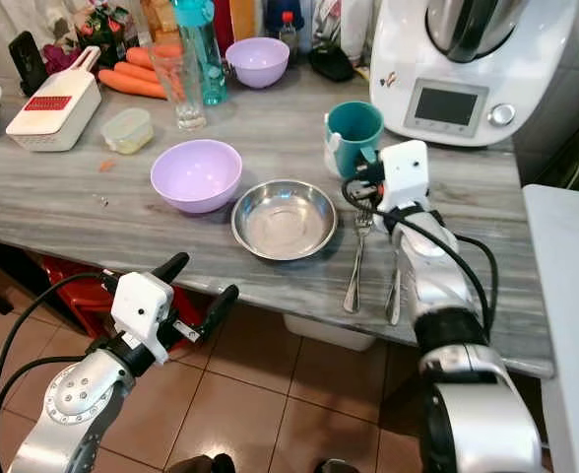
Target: Setting the table
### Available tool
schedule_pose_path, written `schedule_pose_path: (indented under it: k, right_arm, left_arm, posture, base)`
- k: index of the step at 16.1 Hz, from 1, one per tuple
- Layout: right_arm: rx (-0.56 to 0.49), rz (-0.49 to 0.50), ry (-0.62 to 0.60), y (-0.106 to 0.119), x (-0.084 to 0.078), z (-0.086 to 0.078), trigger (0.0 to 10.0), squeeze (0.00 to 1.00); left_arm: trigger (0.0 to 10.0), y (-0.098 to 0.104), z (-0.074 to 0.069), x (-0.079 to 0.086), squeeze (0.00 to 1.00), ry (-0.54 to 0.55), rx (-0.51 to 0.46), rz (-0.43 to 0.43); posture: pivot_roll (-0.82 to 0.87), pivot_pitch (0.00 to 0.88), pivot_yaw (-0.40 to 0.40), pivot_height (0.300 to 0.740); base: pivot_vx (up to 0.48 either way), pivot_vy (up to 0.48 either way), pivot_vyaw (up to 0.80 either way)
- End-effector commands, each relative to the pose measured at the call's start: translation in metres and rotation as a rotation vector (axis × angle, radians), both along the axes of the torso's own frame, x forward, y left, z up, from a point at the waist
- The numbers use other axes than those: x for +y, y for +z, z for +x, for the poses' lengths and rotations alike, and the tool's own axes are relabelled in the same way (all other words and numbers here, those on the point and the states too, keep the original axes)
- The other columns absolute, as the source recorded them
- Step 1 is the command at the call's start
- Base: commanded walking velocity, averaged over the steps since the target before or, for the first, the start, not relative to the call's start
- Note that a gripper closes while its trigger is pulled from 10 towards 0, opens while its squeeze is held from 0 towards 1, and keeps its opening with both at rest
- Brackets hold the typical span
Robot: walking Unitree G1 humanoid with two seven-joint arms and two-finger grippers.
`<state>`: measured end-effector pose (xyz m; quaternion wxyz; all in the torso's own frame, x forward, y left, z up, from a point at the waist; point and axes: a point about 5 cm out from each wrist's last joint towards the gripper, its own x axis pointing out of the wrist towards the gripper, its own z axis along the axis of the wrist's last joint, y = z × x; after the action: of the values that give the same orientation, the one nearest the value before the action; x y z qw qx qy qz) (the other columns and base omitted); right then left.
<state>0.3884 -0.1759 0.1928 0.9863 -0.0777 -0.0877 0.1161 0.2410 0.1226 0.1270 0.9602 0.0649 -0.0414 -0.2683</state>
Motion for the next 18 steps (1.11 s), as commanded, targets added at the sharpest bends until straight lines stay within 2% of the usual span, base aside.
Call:
schedule_pose_path:
  k: [1, 6, 9, 15, 18]
  right_arm:
    - [-0.015, 0.031, 0.022, 0.004, 0.002, 0.003, 10.0, 0.0]
    - [0.019, 0.062, 0.082, -0.002, 0.016, 0.008, 10.0, 0.0]
    - [0.019, 0.054, 0.087, -0.003, 0.018, 0.009, 10.0, 0.0]
    - [0.017, 0.02, 0.043, -0.003, 0.008, 0.01, 10.0, 0.0]
    - [0.013, 0.008, 0.032, -0.002, 0.005, 0.011, 10.0, 0.0]
  left_arm:
    - [10.0, 0.004, -0.001, 0.003, 0.0, 0.01, -0.005, 0.011]
    - [10.0, 0.006, -0.002, 0.004, 0.0, 0.012, 0.002, 0.019]
    - [10.0, 0.007, -0.003, 0.004, 0.0, -0.001, 0.006, 0.014]
    - [10.0, 0.012, -0.008, -0.005, 0.0, -0.142, 0.048, -0.075]
    - [10.0, 0.012, -0.008, -0.007, 0.0, -0.151, 0.05, -0.079]
  posture:
    - [0.04, 0.197, 0.041, 0.74]
    - [0.06, 0.198, 0.048, 0.74]
    - [0.06, 0.2, 0.051, 0.74]
    - [0.05, 0.203, 0.051, 0.74]
    - [0.05, 0.201, 0.05, 0.74]
  base:
    - [0.0, 0.0, 0.0]
    - [0.0, 0.0, 0.0]
    - [0.0, 0.0, 0.0]
    - [0.0, 0.0, 0.0]
    - [0.0, 0.0, 0.0]
